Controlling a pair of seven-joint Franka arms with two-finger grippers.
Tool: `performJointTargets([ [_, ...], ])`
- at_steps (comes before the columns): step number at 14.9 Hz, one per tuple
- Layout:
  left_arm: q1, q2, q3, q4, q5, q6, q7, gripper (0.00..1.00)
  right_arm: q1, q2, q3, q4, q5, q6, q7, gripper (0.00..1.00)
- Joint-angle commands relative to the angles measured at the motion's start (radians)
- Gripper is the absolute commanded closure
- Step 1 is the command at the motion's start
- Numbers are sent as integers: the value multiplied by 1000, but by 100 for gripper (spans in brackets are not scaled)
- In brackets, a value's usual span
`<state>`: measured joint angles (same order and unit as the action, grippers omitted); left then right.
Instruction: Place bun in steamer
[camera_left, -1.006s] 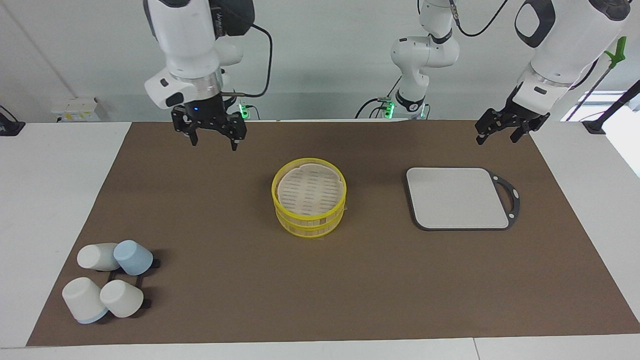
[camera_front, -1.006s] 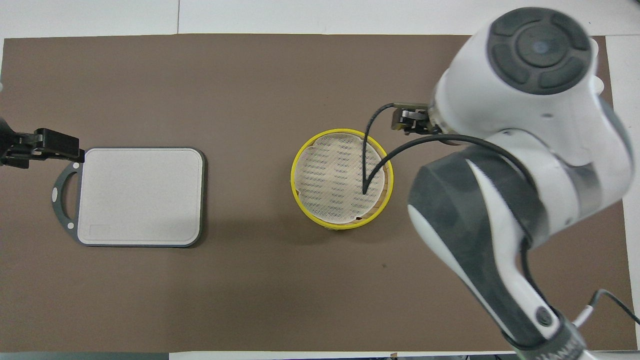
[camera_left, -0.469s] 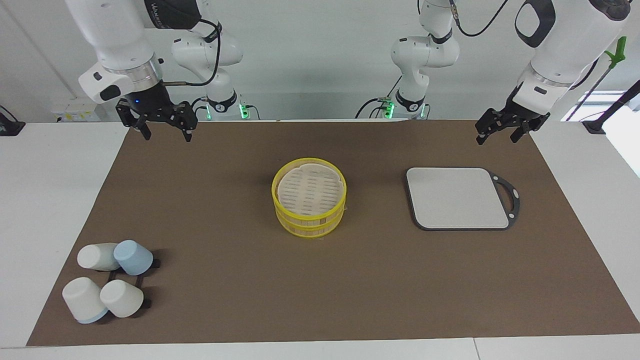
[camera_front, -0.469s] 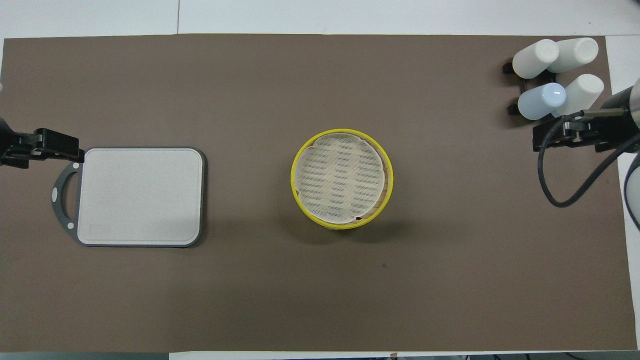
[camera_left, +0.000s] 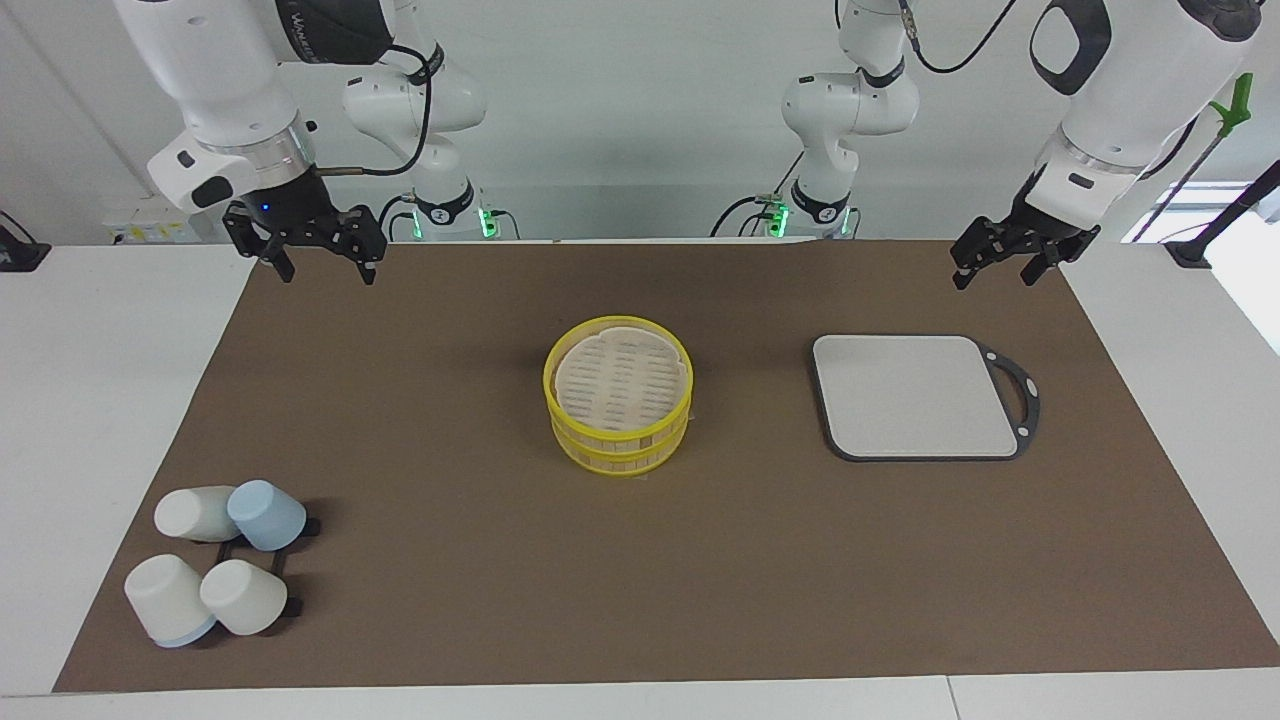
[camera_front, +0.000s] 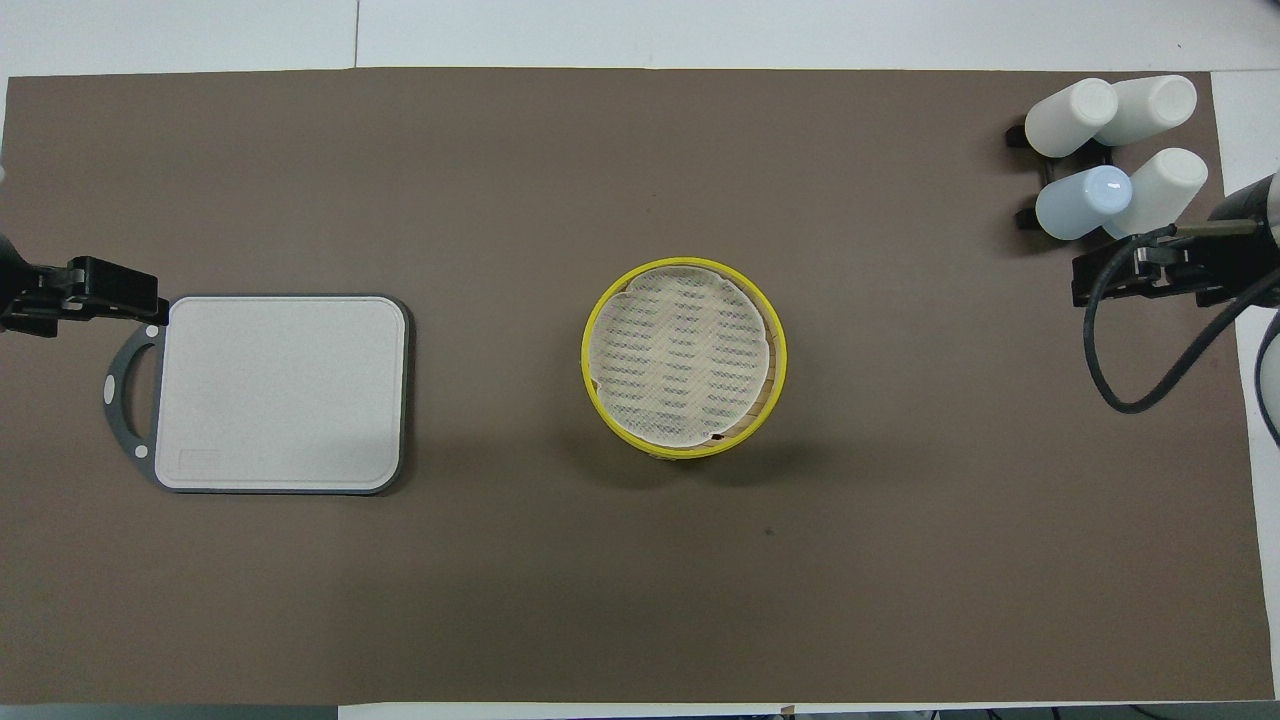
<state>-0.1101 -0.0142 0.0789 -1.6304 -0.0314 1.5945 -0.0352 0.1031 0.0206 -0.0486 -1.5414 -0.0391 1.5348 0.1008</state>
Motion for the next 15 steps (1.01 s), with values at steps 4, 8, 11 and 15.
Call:
performJointTargets([
  [4,-2,-7,7,7,-2,-19,15,0,6,-19,-48,-19,13,-30,-78,0],
  [8,-2,-7,7,9,-2,-19,15,0,1,-21,-63,-22,19,-38,-96,0],
  [11,-2,-7,7,9,-2,-19,15,0,1,-18,-88,-19,21,-32,-96,0],
  [15,-2,-7,7,9,-2,-19,15,0,-3,-16,-100,-17,21,-27,-98,0],
])
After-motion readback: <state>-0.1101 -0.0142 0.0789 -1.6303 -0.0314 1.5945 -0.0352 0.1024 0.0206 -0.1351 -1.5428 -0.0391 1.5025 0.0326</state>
